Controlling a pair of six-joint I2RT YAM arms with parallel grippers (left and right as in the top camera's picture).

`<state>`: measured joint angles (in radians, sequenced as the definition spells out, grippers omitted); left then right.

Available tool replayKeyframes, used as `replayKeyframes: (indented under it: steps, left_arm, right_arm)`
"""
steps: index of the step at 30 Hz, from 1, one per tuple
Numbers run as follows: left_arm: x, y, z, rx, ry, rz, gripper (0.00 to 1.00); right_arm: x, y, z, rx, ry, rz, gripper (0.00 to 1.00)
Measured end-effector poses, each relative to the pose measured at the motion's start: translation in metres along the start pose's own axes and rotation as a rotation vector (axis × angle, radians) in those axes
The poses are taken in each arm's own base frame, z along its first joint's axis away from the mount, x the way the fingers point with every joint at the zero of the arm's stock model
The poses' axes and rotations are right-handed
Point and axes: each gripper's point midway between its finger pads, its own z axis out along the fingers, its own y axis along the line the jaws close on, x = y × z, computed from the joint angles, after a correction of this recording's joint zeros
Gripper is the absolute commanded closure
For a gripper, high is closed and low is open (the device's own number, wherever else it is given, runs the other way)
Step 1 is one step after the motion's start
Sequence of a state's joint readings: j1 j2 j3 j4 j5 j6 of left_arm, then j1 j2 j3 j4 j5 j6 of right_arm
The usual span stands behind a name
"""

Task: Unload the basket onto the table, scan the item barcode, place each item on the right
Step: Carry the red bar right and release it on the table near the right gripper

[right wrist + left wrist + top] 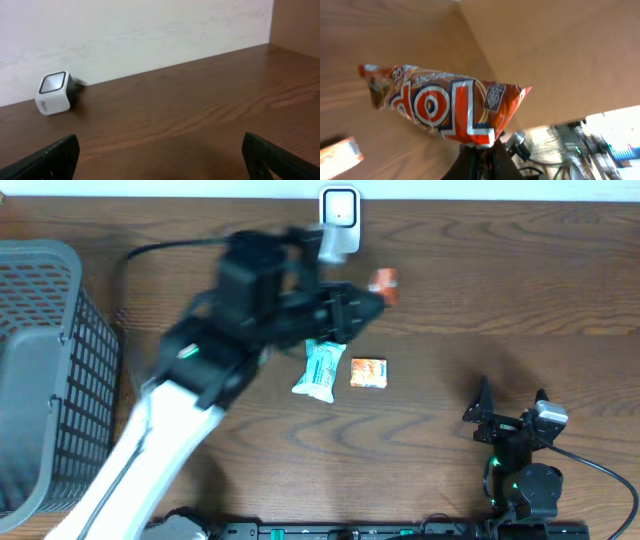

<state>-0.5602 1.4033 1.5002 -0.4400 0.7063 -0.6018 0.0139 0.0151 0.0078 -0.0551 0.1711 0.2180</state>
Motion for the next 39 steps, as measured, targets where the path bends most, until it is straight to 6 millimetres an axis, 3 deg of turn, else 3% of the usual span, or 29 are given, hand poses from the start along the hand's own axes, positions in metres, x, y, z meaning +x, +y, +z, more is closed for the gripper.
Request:
replayKeyframes:
  steps: [6,11,19,26,34,35,36,38,39]
  left_arm:
    - [0.013,0.012,0.078,0.202,0.153,0.027,0.93]
    - [0.043,0.055,0.122,0.235,0.298,-0.069,0.93]
    - [0.072,0.111,0.164,0.213,0.384,-0.156,0.93]
    - [0.101,0.148,0.19,0.194,0.446,-0.213,0.93]
    - [0.129,0.18,0.206,0.171,0.506,-0.28,0.92]
    - [0.129,0.181,0.206,0.172,0.507,-0.283,0.89]
    - [0.129,0.182,0.206,0.173,0.506,-0.284,0.76]
    - [0.126,0.184,0.204,0.176,0.501,-0.284,0.39]
    - [0.124,0.185,0.203,0.175,0.497,-0.283,0.27]
  right_arm:
    - [0.0,0.0,0.0,0.001,0.001,-0.001,0.01]
    - [0.0,0.0,0.0,0.001,0.001,0.0,0.01]
    - [0.0,0.0,0.0,0.001,0.001,-0.001,0.01]
    - [0.0,0.0,0.0,0.001,0.001,0.0,0.01]
    - [0.0,0.0,0.0,0.001,0.001,0.0,0.01]
    - [0.0,0.0,0.0,0.001,0.001,0.0,0.01]
    - [0.0,0.0,0.0,0.001,0.001,-0.001,0.01]
    - [0.0,0.0,0.0,0.001,0.001,-0.001,0.01]
    - [0.0,0.0,0.0,0.001,0.001,-0.001,0.01]
